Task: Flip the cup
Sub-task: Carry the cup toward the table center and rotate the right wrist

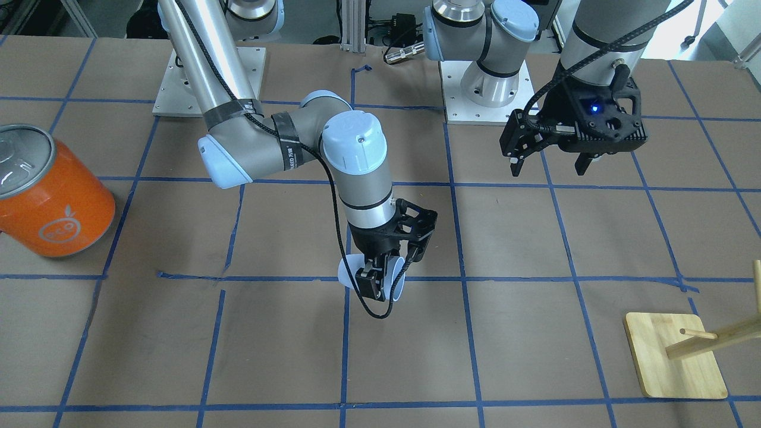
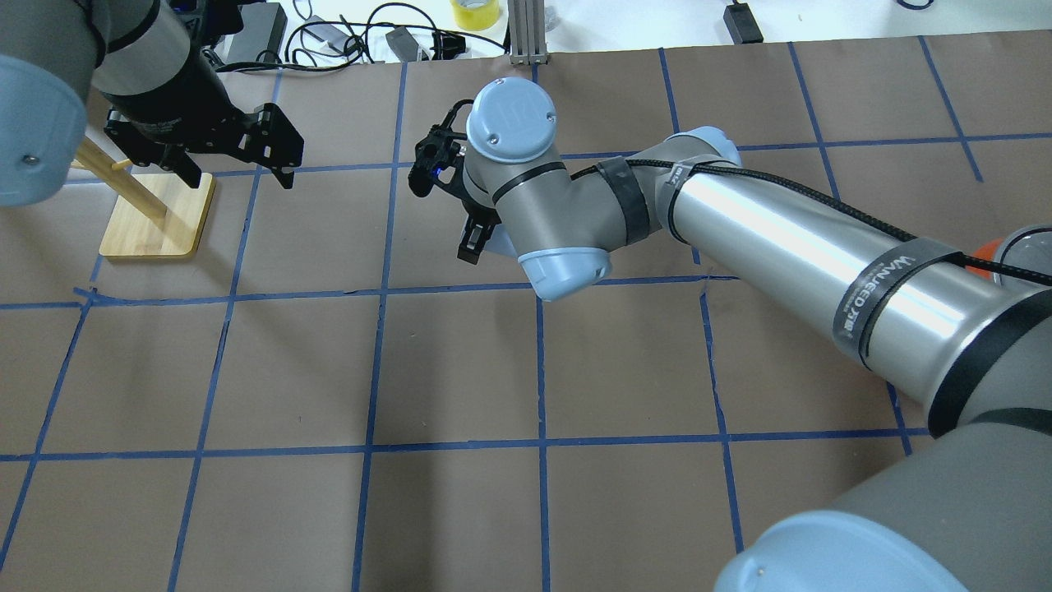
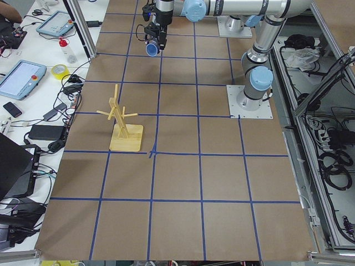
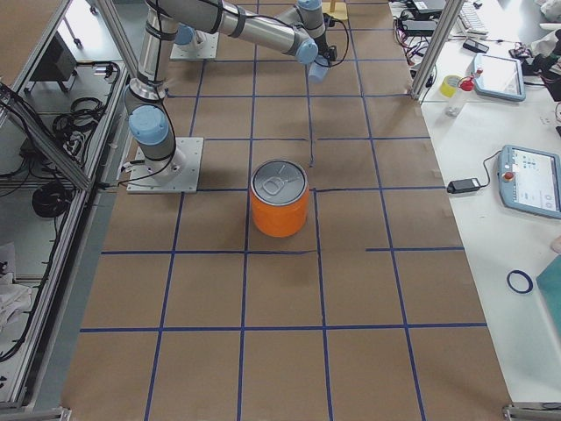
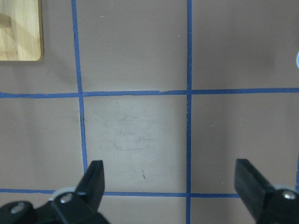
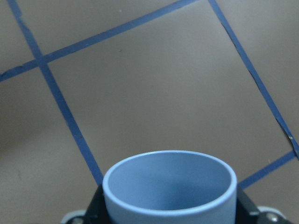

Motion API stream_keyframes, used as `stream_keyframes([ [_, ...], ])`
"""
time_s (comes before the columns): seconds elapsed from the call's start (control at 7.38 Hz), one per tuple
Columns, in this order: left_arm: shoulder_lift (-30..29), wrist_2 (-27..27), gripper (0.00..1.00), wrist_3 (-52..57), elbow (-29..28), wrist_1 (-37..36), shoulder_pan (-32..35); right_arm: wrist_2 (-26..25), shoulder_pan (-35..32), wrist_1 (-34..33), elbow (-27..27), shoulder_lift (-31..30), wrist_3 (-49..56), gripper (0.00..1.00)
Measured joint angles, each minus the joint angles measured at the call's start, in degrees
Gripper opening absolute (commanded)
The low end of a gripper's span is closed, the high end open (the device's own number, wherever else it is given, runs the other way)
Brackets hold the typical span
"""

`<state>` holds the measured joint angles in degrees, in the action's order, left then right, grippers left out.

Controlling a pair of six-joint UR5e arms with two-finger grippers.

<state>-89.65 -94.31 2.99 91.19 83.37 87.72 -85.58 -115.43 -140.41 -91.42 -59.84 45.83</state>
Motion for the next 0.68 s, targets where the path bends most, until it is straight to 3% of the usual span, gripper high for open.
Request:
stream_keyframes([
  [0.54,0.0,-0.1,1.0,0.0,0.3,-0.6,0.0,-0.1,-1.4,-0.3,-0.9,3.6,7.2,0.25],
  [0.68,0.0,-0.1,1.0,0.0,0.3,-0.7,0.0,-0.1,-1.4,-0.3,-1.0,4.0,7.5,0.32],
])
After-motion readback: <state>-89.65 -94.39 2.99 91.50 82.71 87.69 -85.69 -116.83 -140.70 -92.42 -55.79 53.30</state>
